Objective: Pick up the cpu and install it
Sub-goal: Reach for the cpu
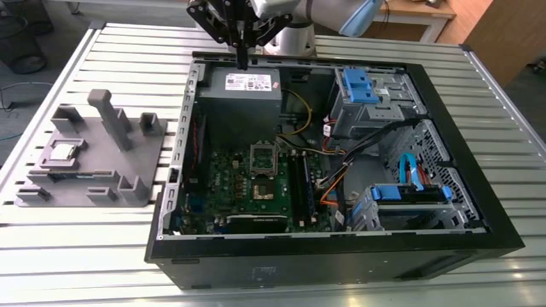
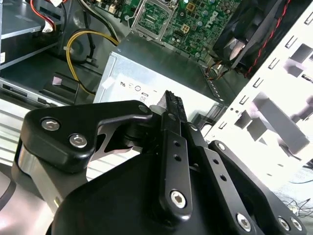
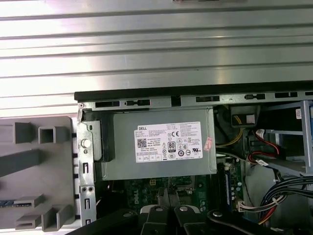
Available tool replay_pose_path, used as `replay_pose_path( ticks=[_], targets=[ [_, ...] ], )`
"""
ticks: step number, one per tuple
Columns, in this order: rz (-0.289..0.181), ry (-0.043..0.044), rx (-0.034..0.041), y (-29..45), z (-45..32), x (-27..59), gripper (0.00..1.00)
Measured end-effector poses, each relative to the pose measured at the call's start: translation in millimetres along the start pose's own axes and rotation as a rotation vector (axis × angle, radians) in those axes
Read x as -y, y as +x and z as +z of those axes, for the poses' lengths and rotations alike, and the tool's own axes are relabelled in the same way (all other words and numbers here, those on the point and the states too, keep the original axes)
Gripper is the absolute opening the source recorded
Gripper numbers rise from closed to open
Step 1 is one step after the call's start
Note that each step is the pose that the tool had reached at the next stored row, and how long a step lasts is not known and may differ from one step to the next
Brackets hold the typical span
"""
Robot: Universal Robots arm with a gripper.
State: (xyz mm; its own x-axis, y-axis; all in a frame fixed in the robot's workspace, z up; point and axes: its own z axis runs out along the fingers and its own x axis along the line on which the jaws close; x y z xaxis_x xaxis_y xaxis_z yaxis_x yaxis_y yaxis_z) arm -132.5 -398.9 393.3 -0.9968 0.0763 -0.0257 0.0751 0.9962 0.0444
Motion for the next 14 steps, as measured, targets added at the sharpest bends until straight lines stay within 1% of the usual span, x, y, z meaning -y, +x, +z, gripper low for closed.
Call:
replay_pose_path(
  ticks=[14],
  targets=[
    [0.000,-0.0003,0.0039,16.2,-0.5,1.3,0.11]
  ],
)
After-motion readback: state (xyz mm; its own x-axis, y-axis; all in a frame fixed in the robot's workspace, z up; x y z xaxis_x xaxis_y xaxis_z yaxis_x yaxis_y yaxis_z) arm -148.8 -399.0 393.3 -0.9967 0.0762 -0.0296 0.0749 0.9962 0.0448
